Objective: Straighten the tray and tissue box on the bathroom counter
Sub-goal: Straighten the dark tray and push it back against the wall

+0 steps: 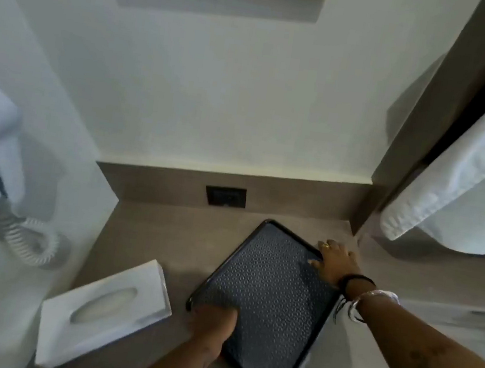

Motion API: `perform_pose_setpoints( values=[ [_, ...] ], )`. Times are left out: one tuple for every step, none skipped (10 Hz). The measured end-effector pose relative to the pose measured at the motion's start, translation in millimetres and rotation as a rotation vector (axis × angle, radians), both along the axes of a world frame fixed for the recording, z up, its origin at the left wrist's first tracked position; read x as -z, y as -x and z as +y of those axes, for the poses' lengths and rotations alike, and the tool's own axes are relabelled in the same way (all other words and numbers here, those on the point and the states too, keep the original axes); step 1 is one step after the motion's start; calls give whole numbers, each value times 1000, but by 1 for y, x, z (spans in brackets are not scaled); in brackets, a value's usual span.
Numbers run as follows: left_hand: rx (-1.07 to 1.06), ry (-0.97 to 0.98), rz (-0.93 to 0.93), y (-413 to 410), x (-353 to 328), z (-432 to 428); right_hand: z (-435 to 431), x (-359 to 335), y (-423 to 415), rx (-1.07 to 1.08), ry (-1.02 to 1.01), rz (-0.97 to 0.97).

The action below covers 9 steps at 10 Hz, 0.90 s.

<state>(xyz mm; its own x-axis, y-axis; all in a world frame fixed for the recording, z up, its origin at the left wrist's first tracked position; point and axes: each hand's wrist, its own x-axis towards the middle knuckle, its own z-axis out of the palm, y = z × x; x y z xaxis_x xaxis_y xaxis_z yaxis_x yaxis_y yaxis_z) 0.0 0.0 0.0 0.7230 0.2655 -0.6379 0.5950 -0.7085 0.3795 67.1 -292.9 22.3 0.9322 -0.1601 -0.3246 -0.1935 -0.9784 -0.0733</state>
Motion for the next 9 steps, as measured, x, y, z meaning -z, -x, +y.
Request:
perform_pose_setpoints(
  values=[
    [-130,103,92,12,20,-3,-10,19,2,33,-13,22],
    [-250,220,199,16,28,-3,-13,31,-3,56,-59,-14],
    [-399,258,166,17,36,-4,-15,43,-5,112,-122,-79],
    [-493,257,124,14,35,-3,-18,52,-4,189,-157,-98],
    [-546,242,15,9,35,-3,-22,57,-5,225,-198,-84],
    [-518,190,-109,-4,32,-3,-25,58,2,373,-301,-134],
    [-414,184,-221,-30,23,9,-24,55,18,566,-435,-186],
    [-246,187,-287,-62,12,24,-13,61,44,710,-520,-217],
    [-153,180,-310,-87,8,34,5,72,66,806,-582,-233]
  ],
)
